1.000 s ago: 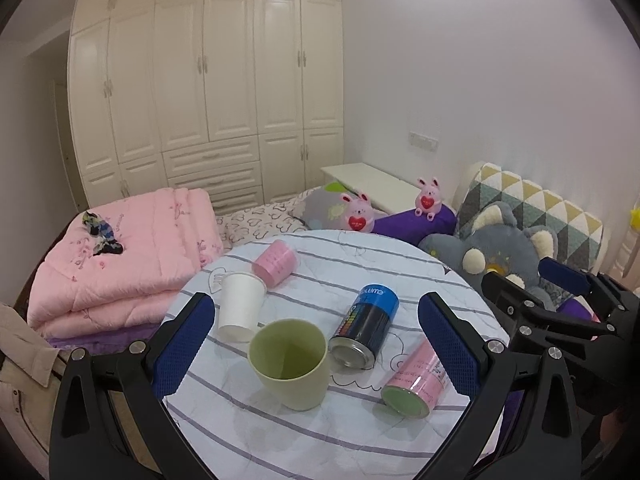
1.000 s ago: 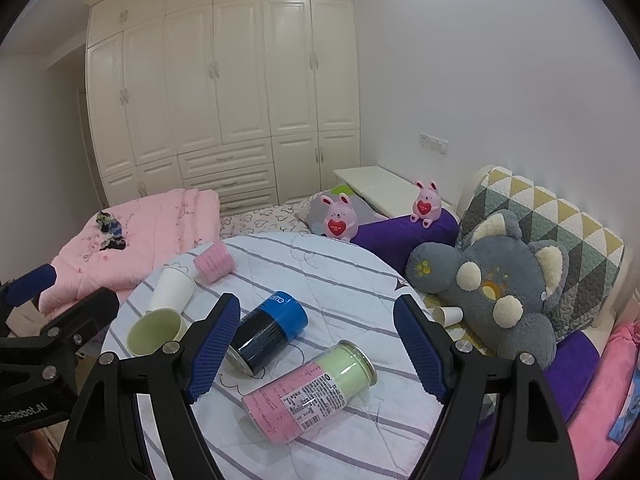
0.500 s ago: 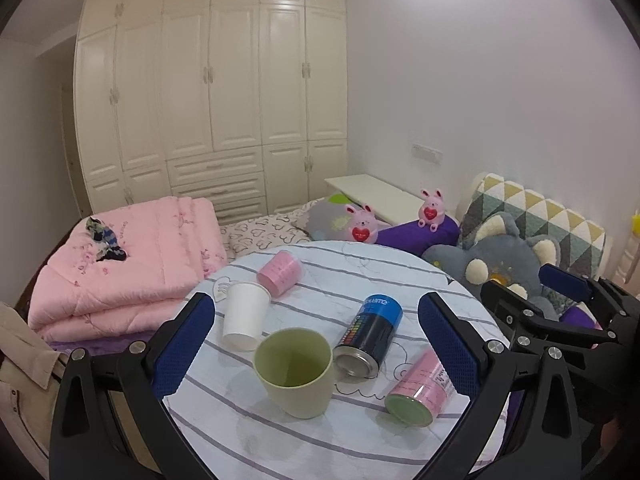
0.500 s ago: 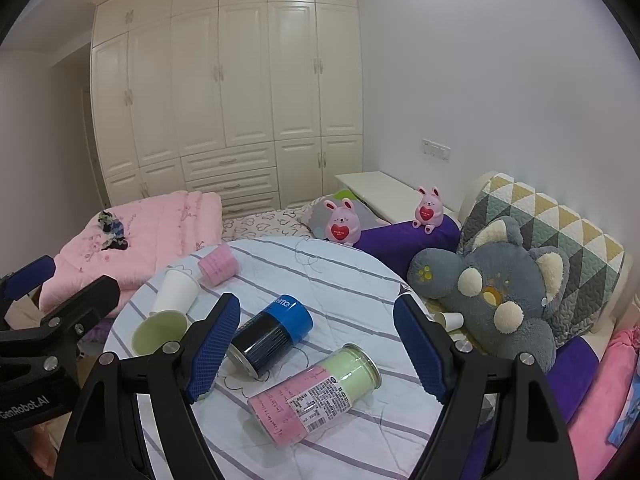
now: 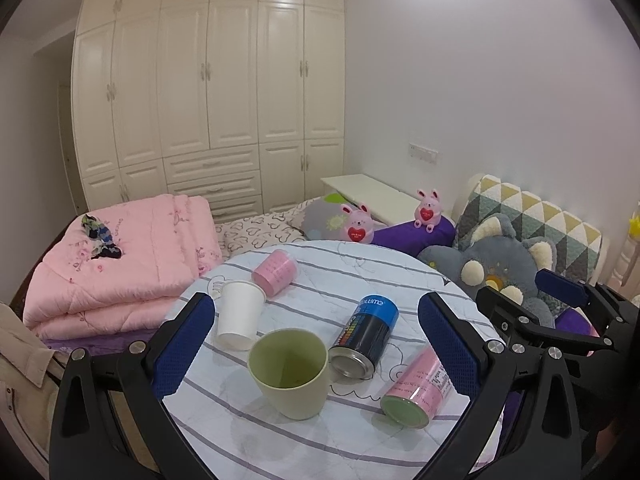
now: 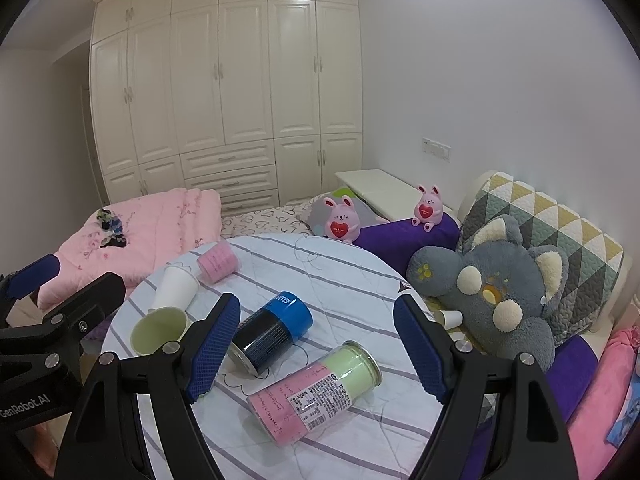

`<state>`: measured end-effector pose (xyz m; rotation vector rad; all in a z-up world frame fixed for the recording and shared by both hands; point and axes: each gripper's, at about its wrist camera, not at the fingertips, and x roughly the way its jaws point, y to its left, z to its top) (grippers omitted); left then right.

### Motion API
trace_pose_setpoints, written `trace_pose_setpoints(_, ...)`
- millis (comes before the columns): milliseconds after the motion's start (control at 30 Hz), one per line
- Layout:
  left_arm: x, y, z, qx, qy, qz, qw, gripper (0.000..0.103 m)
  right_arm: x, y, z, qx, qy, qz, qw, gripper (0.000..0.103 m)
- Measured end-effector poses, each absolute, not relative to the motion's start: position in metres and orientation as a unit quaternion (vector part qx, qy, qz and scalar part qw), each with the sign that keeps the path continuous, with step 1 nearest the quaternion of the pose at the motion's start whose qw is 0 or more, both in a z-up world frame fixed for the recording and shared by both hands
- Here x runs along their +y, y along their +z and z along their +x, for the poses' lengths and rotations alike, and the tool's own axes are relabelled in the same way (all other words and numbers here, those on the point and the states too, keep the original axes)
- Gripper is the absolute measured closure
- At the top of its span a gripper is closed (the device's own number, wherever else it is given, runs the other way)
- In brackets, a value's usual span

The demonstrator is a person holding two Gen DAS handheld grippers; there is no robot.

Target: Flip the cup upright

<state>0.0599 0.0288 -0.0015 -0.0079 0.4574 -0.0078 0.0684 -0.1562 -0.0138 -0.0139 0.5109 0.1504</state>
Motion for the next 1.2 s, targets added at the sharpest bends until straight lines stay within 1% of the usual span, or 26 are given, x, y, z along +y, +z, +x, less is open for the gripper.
trace_pose_setpoints(1200, 0.0295, -0.0040, 0.0577, 0.226, -0.001, -0.003, 0.974, 0.000, -0.1533, -0.0170, 0.0696, 0.260, 0.074, -0.009, 0.963, 0.023)
